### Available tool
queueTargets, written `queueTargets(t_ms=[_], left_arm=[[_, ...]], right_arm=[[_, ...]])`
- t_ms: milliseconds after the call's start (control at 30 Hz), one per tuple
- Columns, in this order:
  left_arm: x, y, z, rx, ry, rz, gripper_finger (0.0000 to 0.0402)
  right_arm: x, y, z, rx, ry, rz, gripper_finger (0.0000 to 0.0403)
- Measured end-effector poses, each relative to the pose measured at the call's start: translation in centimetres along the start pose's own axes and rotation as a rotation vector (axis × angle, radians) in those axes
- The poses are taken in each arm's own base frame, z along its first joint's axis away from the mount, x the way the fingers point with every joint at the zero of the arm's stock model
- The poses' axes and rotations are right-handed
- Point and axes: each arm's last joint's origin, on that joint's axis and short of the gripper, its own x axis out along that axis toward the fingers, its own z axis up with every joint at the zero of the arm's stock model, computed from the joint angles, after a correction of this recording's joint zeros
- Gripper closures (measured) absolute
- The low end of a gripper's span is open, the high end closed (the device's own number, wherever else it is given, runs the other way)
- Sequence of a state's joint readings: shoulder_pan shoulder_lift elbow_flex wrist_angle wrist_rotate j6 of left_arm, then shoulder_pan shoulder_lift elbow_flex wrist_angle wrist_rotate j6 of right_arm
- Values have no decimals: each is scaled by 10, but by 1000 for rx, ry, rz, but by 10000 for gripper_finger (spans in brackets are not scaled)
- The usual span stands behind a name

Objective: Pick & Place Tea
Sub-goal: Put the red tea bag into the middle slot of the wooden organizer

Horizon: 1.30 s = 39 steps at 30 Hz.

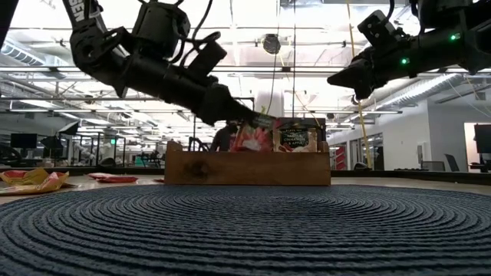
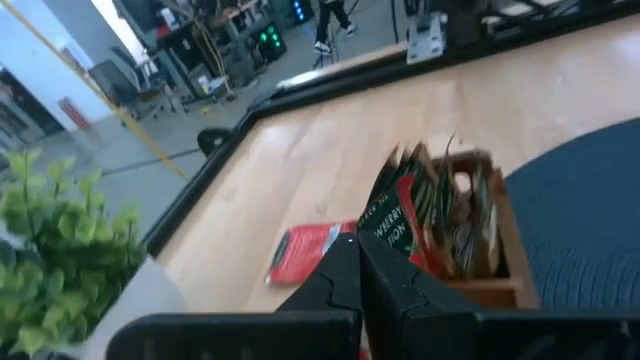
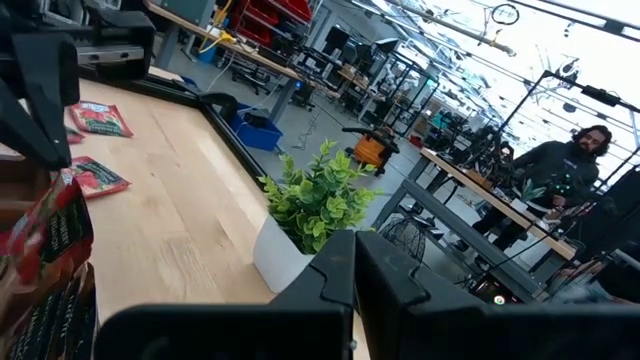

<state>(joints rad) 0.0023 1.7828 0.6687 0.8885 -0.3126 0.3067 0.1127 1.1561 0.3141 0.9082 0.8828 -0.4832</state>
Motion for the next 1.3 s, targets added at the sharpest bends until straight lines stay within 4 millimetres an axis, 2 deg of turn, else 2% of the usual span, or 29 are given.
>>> queueTargets(t_ms=[267, 867, 1133, 1300], left_arm=[[3, -2, 10, 3, -37, -23, 401], [0, -8, 7, -32, 42, 94, 401], [-20, -8, -10, -91, -27, 147, 401], [-27, -11, -12, -116, -60, 135, 401]], right_arm=[[0, 0, 0, 0, -1, 1, 403], [0, 0, -1, -7, 5, 2, 403], [0, 0, -1, -7, 5, 2, 403], [0, 0, -1, -6, 5, 1, 403]])
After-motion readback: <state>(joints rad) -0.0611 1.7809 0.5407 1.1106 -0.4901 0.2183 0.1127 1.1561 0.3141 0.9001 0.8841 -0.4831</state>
